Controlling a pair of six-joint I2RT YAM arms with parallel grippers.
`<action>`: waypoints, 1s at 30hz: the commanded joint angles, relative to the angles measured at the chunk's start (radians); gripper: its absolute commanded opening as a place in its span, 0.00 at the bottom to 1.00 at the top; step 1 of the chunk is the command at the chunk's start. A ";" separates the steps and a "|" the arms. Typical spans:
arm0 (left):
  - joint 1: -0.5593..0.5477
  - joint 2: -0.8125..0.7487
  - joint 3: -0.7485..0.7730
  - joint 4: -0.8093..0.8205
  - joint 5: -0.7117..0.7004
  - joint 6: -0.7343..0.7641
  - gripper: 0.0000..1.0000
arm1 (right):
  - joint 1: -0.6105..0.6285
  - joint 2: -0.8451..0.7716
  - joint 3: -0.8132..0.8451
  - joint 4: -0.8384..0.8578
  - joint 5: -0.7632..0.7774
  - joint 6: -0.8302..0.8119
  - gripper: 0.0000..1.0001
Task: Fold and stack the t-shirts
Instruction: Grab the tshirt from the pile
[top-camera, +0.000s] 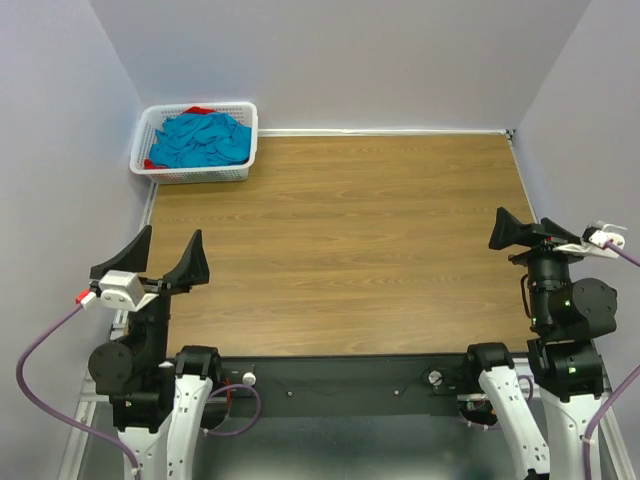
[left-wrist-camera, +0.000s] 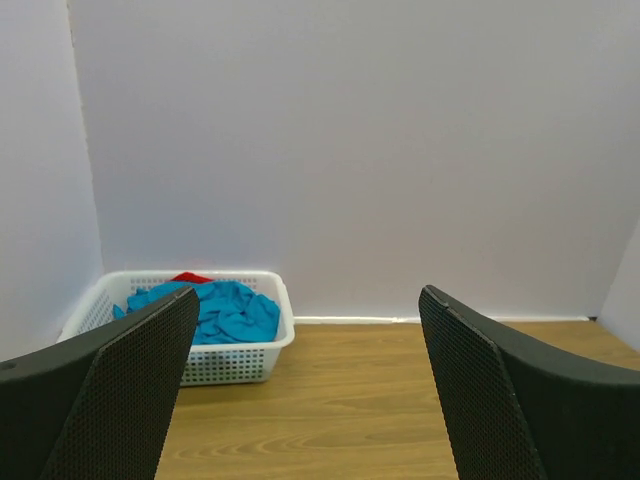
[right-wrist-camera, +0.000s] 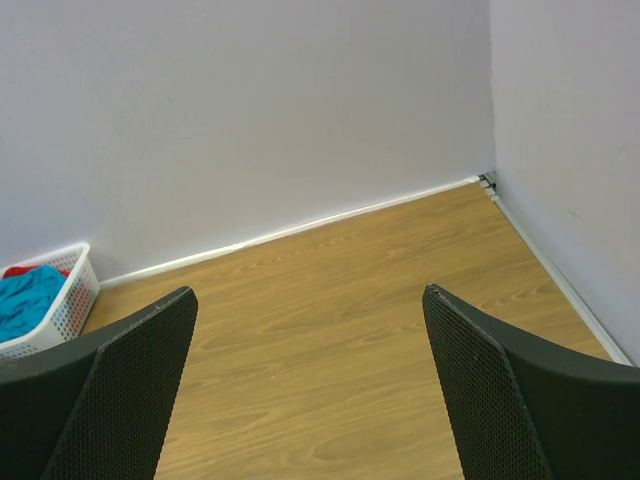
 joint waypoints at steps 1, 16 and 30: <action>0.007 0.028 -0.003 -0.011 0.008 -0.043 0.98 | 0.013 -0.019 -0.027 0.008 -0.030 -0.023 1.00; 0.007 0.670 0.104 0.051 -0.029 -0.368 0.98 | 0.103 -0.073 -0.211 0.003 -0.091 0.087 1.00; 0.035 1.654 0.794 -0.005 -0.219 -0.356 0.87 | 0.125 -0.047 -0.253 -0.002 -0.085 0.113 1.00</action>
